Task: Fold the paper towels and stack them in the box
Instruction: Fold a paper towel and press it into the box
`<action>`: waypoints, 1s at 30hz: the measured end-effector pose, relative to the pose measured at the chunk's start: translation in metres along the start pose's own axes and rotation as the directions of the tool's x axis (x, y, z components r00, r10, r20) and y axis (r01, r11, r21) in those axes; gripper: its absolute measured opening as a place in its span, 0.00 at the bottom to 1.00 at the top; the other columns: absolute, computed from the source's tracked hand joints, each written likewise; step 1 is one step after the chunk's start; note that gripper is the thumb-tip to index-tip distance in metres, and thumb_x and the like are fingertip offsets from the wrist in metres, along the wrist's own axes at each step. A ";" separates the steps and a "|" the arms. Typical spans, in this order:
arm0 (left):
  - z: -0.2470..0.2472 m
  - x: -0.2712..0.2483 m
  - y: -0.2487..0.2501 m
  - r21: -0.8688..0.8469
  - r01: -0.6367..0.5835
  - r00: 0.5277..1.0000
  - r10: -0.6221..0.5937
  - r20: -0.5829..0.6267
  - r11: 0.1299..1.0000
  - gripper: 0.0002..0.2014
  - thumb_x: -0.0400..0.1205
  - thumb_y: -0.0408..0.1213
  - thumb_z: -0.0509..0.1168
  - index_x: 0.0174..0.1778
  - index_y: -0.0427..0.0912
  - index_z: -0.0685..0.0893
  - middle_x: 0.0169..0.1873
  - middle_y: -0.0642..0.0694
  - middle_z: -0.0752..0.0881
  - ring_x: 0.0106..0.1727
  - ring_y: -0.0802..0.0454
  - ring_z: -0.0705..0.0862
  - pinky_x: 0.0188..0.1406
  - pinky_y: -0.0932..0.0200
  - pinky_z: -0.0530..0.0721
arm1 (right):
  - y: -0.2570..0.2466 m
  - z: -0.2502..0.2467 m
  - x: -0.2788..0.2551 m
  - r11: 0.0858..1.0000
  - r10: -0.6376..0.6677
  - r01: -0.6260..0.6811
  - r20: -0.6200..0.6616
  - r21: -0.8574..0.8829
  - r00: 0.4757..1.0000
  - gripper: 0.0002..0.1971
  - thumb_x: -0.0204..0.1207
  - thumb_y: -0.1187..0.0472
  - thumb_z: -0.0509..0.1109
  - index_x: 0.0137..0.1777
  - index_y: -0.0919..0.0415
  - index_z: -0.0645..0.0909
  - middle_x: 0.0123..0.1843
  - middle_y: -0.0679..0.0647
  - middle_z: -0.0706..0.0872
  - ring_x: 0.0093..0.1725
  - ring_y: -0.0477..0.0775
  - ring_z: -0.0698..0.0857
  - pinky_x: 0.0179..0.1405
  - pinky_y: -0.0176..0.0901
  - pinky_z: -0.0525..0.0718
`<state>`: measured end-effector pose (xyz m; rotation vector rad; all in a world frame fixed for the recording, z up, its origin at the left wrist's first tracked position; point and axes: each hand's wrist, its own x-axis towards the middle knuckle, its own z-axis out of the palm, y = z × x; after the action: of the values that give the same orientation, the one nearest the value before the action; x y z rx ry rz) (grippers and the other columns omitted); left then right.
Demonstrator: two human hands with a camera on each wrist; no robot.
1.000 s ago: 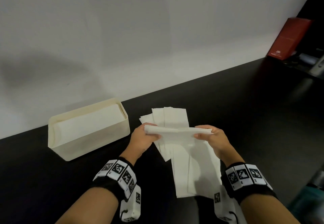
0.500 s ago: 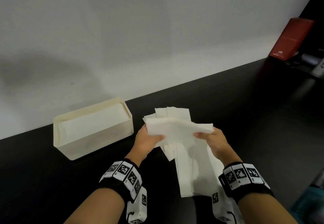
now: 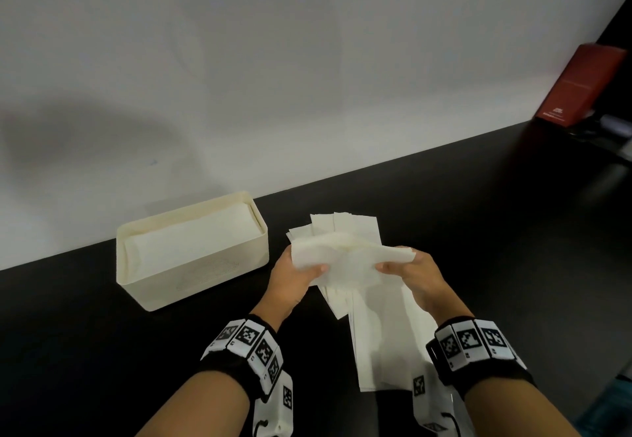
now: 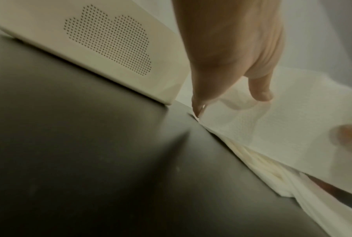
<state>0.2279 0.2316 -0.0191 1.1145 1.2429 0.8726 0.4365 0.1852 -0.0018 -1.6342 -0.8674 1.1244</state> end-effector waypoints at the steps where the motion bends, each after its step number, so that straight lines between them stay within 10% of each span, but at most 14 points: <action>1: -0.001 0.000 0.002 0.005 -0.010 1.000 0.010 0.002 1.000 0.27 0.71 0.30 0.76 0.65 0.46 0.76 0.56 0.50 0.84 0.58 0.53 0.82 0.56 0.56 0.82 | -0.003 0.001 0.001 1.000 -0.009 0.009 -0.002 0.013 1.000 0.10 0.67 0.73 0.77 0.46 0.62 0.83 0.43 0.57 0.88 0.42 0.56 0.87 0.36 0.43 0.84; 5: -0.008 0.003 0.005 0.059 -0.009 1.000 0.009 -0.011 0.998 0.16 0.73 0.31 0.75 0.46 0.51 0.76 0.50 0.48 0.83 0.55 0.49 0.82 0.57 0.51 0.84 | -0.004 -0.001 0.004 1.000 0.000 -0.001 -0.021 -0.029 1.000 0.09 0.65 0.72 0.77 0.43 0.62 0.84 0.43 0.57 0.88 0.43 0.57 0.86 0.40 0.45 0.85; 13: -0.028 -0.011 0.029 0.087 -0.063 0.997 0.066 -0.035 0.994 0.11 0.77 0.32 0.71 0.52 0.48 0.80 0.51 0.48 0.85 0.51 0.52 0.83 0.53 0.57 0.82 | -0.031 0.023 0.007 0.998 0.020 -0.023 -0.055 -0.054 0.998 0.14 0.65 0.70 0.79 0.48 0.58 0.82 0.46 0.55 0.87 0.45 0.54 0.86 0.49 0.50 0.83; 19: -0.123 -0.023 0.098 0.141 -0.332 0.870 0.361 -0.336 0.933 0.09 0.76 0.32 0.72 0.49 0.46 0.81 0.39 0.56 0.84 0.41 0.62 0.82 0.40 0.73 0.80 | -0.116 0.115 0.012 0.973 -0.229 0.228 0.144 0.024 0.963 0.12 0.67 0.69 0.78 0.44 0.55 0.81 0.40 0.47 0.83 0.42 0.44 0.81 0.47 0.41 0.80; 24: -0.191 -0.030 0.094 0.062 -0.274 0.855 0.272 -0.440 0.960 0.12 0.75 0.31 0.73 0.46 0.49 0.79 0.47 0.46 0.85 0.53 0.44 0.85 0.57 0.46 0.84 | -0.126 0.192 0.018 0.977 -0.209 0.209 0.276 0.029 0.938 0.14 0.66 0.72 0.78 0.38 0.53 0.80 0.41 0.50 0.85 0.46 0.53 0.84 0.48 0.44 0.84; 30: -0.212 -0.026 0.061 0.083 -0.167 0.857 0.186 -0.481 0.982 0.25 0.70 0.30 0.77 0.57 0.48 0.73 0.49 0.51 0.80 0.51 0.52 0.81 0.43 0.60 0.81 | -0.104 0.223 0.026 0.982 -0.121 0.166 0.371 -0.092 0.921 0.20 0.61 0.68 0.82 0.51 0.53 0.81 0.51 0.51 0.87 0.55 0.55 0.85 0.60 0.52 0.84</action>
<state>0.0195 0.2578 0.0527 1.0858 1.5895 1.3344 0.2302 0.3084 0.0586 -1.4508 -1.2972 1.3134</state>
